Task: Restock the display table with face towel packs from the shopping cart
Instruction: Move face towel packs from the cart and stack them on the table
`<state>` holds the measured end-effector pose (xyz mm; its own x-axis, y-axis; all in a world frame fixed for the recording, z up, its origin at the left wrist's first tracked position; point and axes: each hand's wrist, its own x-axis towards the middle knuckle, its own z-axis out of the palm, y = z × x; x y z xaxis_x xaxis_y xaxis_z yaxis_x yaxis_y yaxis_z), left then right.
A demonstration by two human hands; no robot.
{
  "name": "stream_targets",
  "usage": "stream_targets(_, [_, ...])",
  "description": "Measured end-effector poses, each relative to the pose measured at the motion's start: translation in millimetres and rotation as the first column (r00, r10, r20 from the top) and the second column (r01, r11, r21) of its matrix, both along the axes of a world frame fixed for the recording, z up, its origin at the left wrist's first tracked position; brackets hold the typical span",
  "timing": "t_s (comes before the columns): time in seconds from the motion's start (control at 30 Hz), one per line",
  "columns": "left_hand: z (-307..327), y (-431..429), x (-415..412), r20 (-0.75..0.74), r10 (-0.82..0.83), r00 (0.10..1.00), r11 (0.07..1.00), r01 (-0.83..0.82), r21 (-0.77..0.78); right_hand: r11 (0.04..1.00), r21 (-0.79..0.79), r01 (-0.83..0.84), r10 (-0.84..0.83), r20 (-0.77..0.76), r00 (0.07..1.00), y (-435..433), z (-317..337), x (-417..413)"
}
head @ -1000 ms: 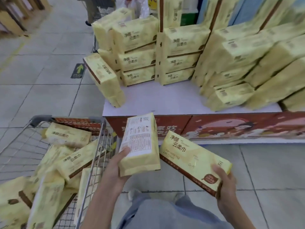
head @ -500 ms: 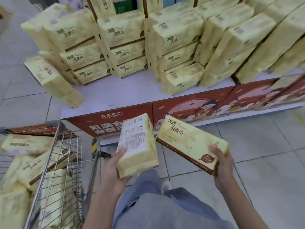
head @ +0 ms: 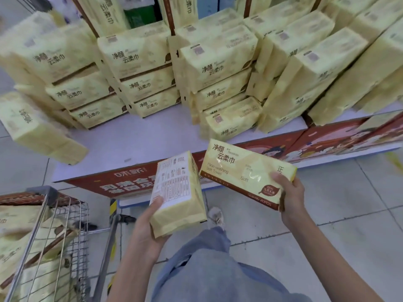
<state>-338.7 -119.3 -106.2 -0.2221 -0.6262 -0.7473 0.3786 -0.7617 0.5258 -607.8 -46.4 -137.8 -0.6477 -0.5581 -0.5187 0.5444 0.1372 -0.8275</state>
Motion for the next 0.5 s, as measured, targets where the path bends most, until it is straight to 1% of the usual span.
stream_targets(0.1, [-2,-30,-17,0.020,0.039,0.999,0.999,-0.039,-0.024,0.997,-0.026,-0.076,0.075,-0.028,0.997,-47,10,-30])
stream_targets(0.17, [-1,-48,-29,0.021,0.078,0.997,0.997,-0.077,-0.026,0.982,-0.046,-0.181,0.176,-0.092,0.980,-79,20,-49])
stream_targets(0.27, [2,-71,-40,0.006,0.088,0.996,0.996,-0.087,-0.019,0.935,-0.079,-0.345,0.324,-0.197,0.925,-124,34,-73])
stream_targets(0.37, [1,-88,-49,0.023,0.114,0.993,0.993,-0.113,-0.023,0.880,-0.085,-0.467,0.443,-0.205,0.873,-162,42,-96])
stream_targets(0.43, [0,-95,-53,-0.010,0.135,0.991,0.990,-0.136,-0.034,0.838,-0.066,-0.541,0.514,-0.236,0.825,-182,43,-108])
stream_targets(0.5, [0,-100,-59,-0.025,0.149,0.988,0.988,-0.150,-0.044,0.789,-0.010,-0.614,0.586,-0.287,0.758,-197,42,-121])
